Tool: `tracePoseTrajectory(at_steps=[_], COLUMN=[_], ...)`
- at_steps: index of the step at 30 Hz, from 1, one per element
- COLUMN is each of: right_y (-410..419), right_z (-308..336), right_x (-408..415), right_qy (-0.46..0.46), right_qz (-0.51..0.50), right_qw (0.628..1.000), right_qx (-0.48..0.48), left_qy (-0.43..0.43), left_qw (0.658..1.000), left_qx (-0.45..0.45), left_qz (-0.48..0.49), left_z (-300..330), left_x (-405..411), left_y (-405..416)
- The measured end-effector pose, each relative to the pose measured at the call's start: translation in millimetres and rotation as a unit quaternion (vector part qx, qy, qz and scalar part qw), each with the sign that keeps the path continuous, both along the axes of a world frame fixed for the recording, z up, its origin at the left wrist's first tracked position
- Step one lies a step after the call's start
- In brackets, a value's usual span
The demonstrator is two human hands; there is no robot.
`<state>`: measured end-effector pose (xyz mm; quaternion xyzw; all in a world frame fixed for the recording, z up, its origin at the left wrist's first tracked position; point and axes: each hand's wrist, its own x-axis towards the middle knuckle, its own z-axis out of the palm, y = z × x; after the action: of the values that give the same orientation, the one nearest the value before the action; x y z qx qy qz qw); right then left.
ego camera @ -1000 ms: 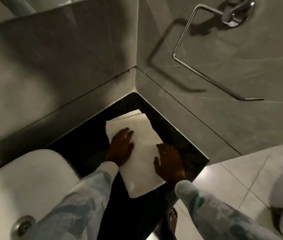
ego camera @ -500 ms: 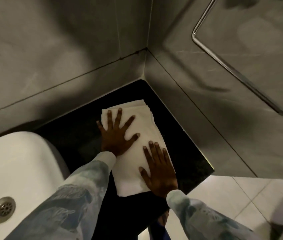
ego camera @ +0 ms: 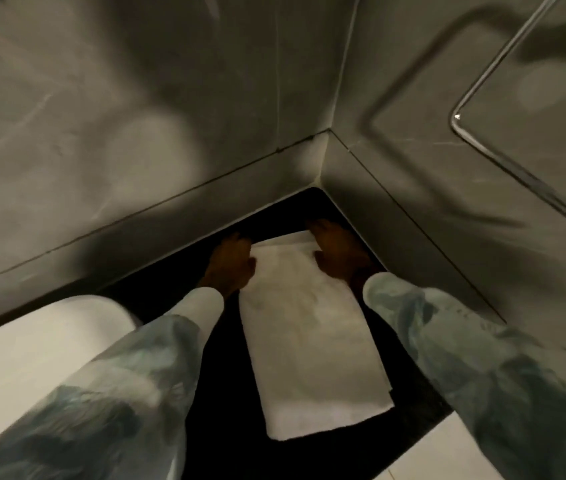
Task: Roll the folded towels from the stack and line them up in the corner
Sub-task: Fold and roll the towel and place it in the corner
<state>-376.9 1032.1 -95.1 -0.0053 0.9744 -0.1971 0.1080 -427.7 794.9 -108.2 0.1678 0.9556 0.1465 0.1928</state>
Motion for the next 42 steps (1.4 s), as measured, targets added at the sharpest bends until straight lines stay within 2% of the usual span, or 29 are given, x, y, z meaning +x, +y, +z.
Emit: tracePoseTrajectory(at_steps=[2,6,11,16,19,22,25,28,30,33,35,38,40,42], right_y=[2.7,9.9,20.0,30.9,31.0,32.1,40.9,47.9,46.6,38.4,32.7,24.0,20.3,20.0], right_z=[-4.3,6.4,15.6,17.2,16.7,13.7,6.4,2.6,4.4,11.4,14.0,14.8,18.3,21.5], right_x=[-21.1,-44.0,-54.8,-57.4,-46.2,-26.3,-12.9,-4.7,1.2,-4.0,-14.8,-28.0,-33.4,-37.5], right_qy=[-0.056,-0.1,-0.112,-0.079,-0.018,0.071,0.138,0.132,0.114,0.057,0.019,-0.015,-0.048,-0.08], right_qz=[0.034,0.08,0.04,0.053,0.095,0.141,0.207,0.246,0.227,0.123,0.072,0.029,0.018,0.035], right_qw=[0.998,0.99,0.993,0.993,0.994,0.987,0.968,0.959,0.966,0.991,0.997,0.999,0.997,0.996], right_qx=[0.006,0.056,-0.026,-0.07,-0.052,-0.028,0.018,0.054,0.052,-0.009,-0.021,-0.028,-0.053,-0.034], left_qy=[-0.052,-0.02,0.0,-0.015,-0.001,0.041,0.112,0.157,0.171,0.094,0.065,0.002,-0.039,-0.075], left_qw=[0.998,0.998,0.995,0.994,0.993,0.989,0.981,0.969,0.957,0.972,0.985,0.997,0.998,0.995], left_qx=[0.02,0.051,0.096,0.098,0.109,0.125,0.103,0.054,0.041,0.048,0.056,0.063,0.056,0.069], left_qz=[0.007,-0.011,-0.029,-0.044,-0.051,-0.07,-0.116,-0.186,-0.231,-0.208,-0.151,-0.052,-0.014,0.004], left_z=[2.6,3.8,4.5,11.2,15.0,14.6,9.2,11.1,15.3,21.0,25.4,29.1,28.4,25.6], left_x=[-9.4,-15.8,-12.9,-16.8,-18.0,-8.4,7.3,17.1,21.4,21.5,14.7,-2.0,-10.3,-13.4], left_y=[-5.5,-12.3,-17.1,-16.3,-17.4,-19.3,-21.9,-25.9,-31.3,-35.8,-27.6,-11.4,-7.1,-4.5])
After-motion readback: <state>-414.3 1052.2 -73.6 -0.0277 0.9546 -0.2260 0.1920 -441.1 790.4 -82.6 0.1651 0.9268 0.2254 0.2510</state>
